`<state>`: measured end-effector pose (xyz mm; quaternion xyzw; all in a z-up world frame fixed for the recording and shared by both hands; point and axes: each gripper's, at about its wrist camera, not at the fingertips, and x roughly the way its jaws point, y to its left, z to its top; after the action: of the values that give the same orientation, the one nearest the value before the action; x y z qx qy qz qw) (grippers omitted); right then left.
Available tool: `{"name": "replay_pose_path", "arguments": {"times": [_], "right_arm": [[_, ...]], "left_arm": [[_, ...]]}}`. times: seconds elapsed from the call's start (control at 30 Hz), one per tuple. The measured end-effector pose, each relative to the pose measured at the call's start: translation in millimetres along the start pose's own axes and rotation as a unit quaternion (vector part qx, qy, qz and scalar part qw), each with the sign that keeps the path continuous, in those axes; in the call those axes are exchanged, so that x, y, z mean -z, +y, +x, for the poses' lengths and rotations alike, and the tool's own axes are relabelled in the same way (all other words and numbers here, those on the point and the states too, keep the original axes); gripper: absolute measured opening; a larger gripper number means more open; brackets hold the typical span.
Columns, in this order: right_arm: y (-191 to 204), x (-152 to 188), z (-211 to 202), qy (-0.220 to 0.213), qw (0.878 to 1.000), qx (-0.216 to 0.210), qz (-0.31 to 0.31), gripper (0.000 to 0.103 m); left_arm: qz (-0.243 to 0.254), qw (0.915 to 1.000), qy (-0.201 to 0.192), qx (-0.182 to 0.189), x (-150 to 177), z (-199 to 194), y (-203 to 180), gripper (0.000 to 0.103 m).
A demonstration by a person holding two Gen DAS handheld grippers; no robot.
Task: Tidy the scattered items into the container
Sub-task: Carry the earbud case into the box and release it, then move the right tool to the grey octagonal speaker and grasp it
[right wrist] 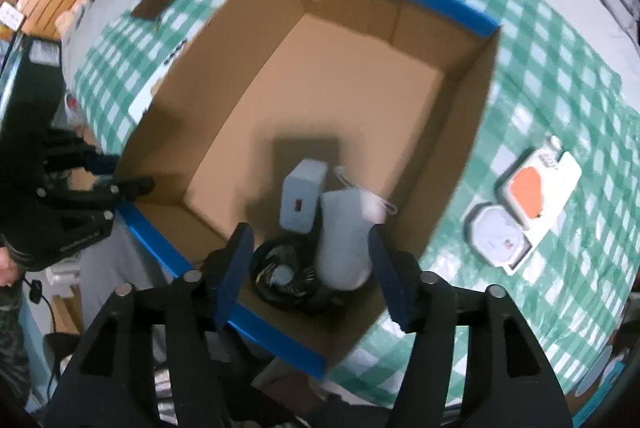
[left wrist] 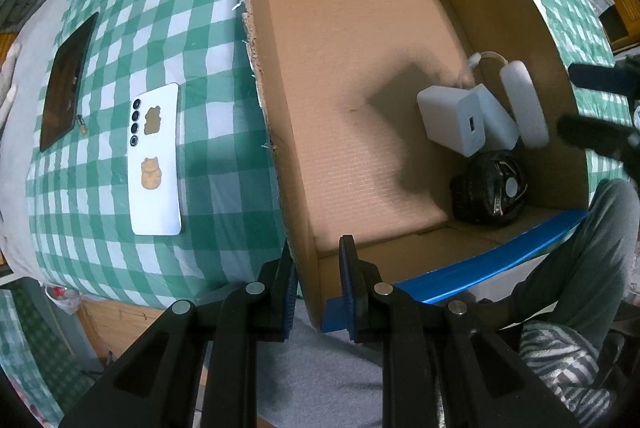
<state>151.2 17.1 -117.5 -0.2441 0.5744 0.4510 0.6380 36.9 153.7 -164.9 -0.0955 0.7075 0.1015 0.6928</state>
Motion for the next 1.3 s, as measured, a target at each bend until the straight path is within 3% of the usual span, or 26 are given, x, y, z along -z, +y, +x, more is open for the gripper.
{"name": "replay_pose_path", "arguments": {"times": [0.57,0.93,1.3], "right_arm": [[-75,-2,-29,-0.018,0.997,0.032,0.067,0.062],[-132,0,1,0.009,0.992,0.045,0.117,0.062],[-165,2,34,0.033,0.99,0.045,0.127,0.062]], "left_arm": [[-0.001,1.0,-0.001,0.0,1,0,-1,0.018],[-0.001,1.0,0.0,0.001,1,0,0,0.018],[-0.002,1.0,-0.001,0.001,1,0,0,0.018]]}}
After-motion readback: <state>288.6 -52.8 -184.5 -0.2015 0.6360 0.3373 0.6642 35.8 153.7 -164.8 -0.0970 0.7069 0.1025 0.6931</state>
